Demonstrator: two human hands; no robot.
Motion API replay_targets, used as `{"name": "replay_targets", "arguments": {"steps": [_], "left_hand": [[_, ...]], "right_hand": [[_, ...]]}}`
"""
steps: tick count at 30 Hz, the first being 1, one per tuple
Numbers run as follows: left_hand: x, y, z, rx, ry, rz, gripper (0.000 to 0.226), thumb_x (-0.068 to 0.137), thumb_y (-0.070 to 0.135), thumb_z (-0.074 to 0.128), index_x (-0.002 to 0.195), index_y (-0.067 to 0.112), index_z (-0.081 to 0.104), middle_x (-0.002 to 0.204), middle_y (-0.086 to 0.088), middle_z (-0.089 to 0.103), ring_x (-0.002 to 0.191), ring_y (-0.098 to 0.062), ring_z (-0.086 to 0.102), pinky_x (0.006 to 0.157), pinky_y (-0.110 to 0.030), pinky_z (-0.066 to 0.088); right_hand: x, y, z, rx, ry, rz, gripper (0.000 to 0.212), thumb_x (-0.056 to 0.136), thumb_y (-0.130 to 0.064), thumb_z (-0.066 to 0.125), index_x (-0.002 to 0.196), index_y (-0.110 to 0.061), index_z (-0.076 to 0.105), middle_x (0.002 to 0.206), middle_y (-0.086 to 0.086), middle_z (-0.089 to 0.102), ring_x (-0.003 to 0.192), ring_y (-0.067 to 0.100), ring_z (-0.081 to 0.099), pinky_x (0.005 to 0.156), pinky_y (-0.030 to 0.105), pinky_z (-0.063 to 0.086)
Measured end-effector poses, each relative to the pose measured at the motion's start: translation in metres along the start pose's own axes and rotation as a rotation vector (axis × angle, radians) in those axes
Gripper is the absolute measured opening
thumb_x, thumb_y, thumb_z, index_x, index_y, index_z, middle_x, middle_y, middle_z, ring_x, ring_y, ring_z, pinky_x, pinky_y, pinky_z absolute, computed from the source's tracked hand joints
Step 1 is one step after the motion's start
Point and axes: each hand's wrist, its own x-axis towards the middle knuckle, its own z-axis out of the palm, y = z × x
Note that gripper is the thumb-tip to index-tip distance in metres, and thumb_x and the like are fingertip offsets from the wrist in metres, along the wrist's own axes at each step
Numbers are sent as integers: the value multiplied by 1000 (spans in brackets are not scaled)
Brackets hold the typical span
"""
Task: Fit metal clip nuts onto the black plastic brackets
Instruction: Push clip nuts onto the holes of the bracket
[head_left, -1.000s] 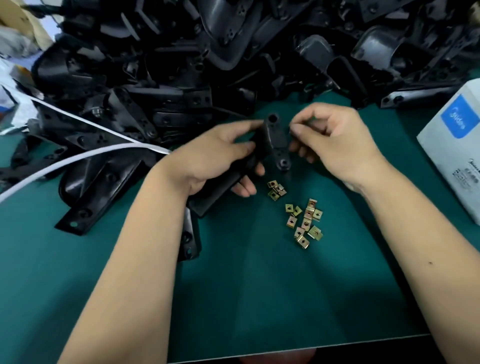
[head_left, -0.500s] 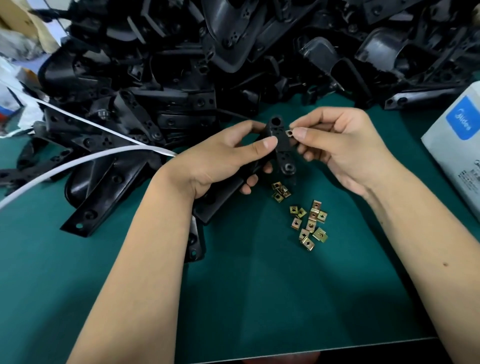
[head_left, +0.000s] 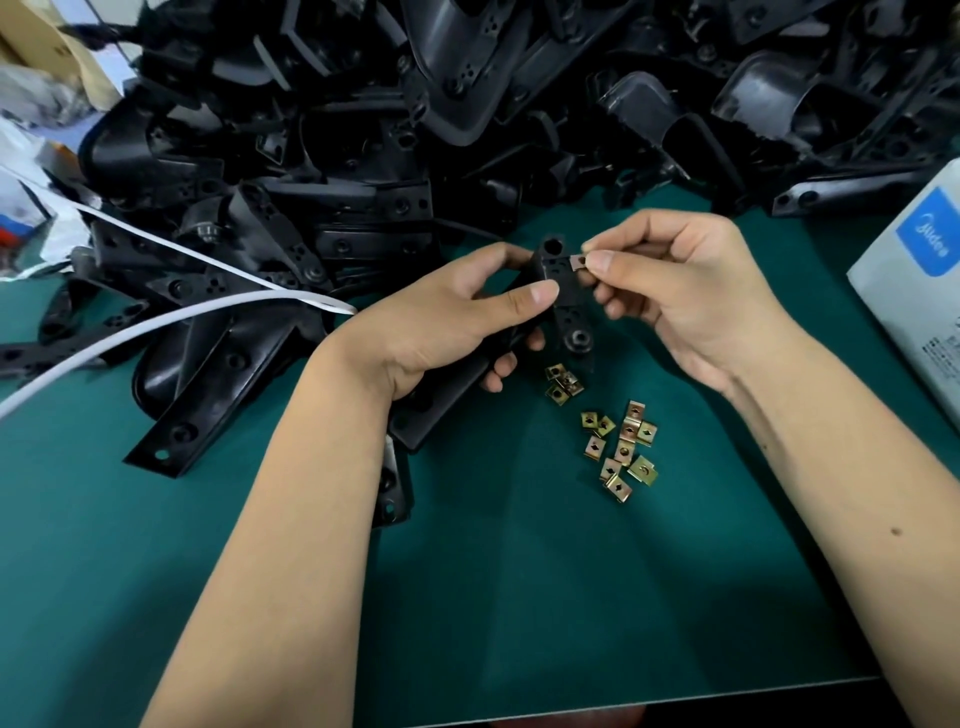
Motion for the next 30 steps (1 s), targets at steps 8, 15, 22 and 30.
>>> {"name": "replay_targets", "arguments": {"steps": [8,15,22,30], "left_hand": [[0,-1,0,11,-7,2,34,101,38,64,132,25,59,88,-8,69,62,-19,57,54,-30,52],[0,1,1,26,-4,-3,33,102,37,63,132,24,58,88,-8,69,62,-19,56,54,-30,52],[1,1,1,17,1,-12,34,100,38,64,132,24,59,88,-9,68,62,-20,55,53,-31,52],[5,-3,3,21,44,-13,41,98,36,70,138,31,60,83,-7,69,57,-18,56,48,-28,51]], "right_hand": [[-1,-1,2,-8,-5,8,13,89,5,72,85,-7,74,74,8,74,61,13,65,54,21,51],[0,-1,3,7,27,37,15,90,8,69,84,-6,72,71,6,73,60,12,63,53,20,50],[-1,-1,4,14,17,45,13,89,8,70,84,-5,73,71,6,73,60,11,64,53,20,50],[-1,2,6,19,63,120,11,88,8,70,84,-2,72,70,7,72,57,12,62,50,20,48]]}}
